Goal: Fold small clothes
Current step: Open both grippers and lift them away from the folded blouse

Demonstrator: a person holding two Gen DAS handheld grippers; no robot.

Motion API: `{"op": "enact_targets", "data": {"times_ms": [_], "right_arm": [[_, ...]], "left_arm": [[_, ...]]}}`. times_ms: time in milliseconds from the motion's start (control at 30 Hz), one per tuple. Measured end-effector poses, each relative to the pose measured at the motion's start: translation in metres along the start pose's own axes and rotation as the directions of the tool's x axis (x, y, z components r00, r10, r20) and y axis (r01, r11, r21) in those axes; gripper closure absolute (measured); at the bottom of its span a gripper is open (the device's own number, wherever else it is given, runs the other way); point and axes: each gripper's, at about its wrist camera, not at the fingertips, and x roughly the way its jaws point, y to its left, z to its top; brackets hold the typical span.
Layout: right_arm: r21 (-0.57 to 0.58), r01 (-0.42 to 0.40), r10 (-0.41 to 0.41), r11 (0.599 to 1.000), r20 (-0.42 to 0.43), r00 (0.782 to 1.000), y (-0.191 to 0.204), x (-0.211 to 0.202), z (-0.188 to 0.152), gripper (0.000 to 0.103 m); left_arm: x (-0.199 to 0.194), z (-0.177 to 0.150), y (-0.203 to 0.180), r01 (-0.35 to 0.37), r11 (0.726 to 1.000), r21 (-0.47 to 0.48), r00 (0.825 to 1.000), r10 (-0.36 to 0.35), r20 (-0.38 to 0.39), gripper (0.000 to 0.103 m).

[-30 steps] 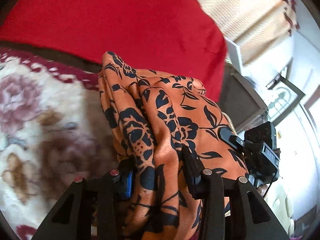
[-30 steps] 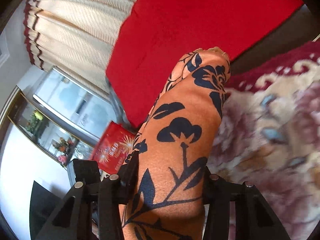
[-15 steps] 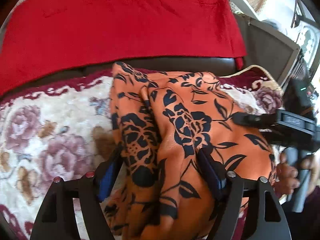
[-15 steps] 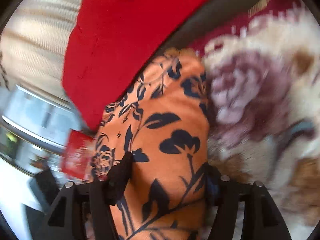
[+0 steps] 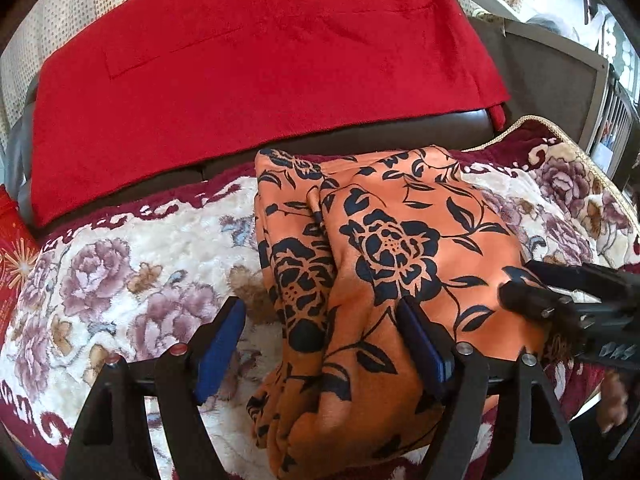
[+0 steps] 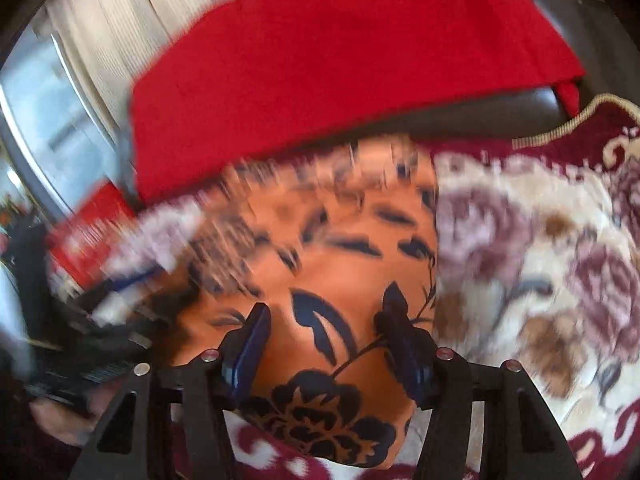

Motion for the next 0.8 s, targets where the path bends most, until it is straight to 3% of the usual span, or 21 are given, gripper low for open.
{"op": "enact_targets", "data": {"times_ms": [200, 467, 533, 633, 733, 800], "right_arm": [[0.042, -0.013, 0.008, 0.999, 0.11, 0.994, 0.0, -0.048, -0.006, 0.041], [0.023, 0.091, -0.093, 0.996, 0.306, 0.947, 0.015, -0.152, -0.024, 0.041], [0.016, 0.101, -0.101, 0.995, 0.346, 0.933, 0.024, -0.177, -0.026, 0.036], [0.012, 0.107, -0.103, 0.994, 0.401, 0.91, 0.037, -0.208, -0.031, 0.035], [0.004, 0.109, -0.1, 0.994, 0.425, 0.9, 0.052, -0.236, -0.036, 0.035], [-0.001, 0.097, -0.088, 0.995, 0.434, 0.897, 0.06, -0.25, -0.04, 0.034]], "left_arm": [[-0.021, -0.006, -0.002, -0.078, 0.997, -0.022, 0.996, 0.079, 0.03, 0.024], [-0.094, -0.018, -0.006, -0.191, 0.976, -0.108, 0.976, 0.201, 0.088, 0.024], [-0.117, -0.016, -0.008, -0.226, 0.967, -0.117, 0.964, 0.239, 0.117, 0.021], [-0.157, -0.014, -0.013, -0.318, 0.939, -0.129, 0.924, 0.338, 0.179, 0.005], [-0.199, -0.017, -0.022, -0.395, 0.909, -0.135, 0.868, 0.418, 0.27, 0.003], [-0.225, -0.018, -0.026, -0.411, 0.902, -0.131, 0.847, 0.431, 0.31, 0.003]]}}
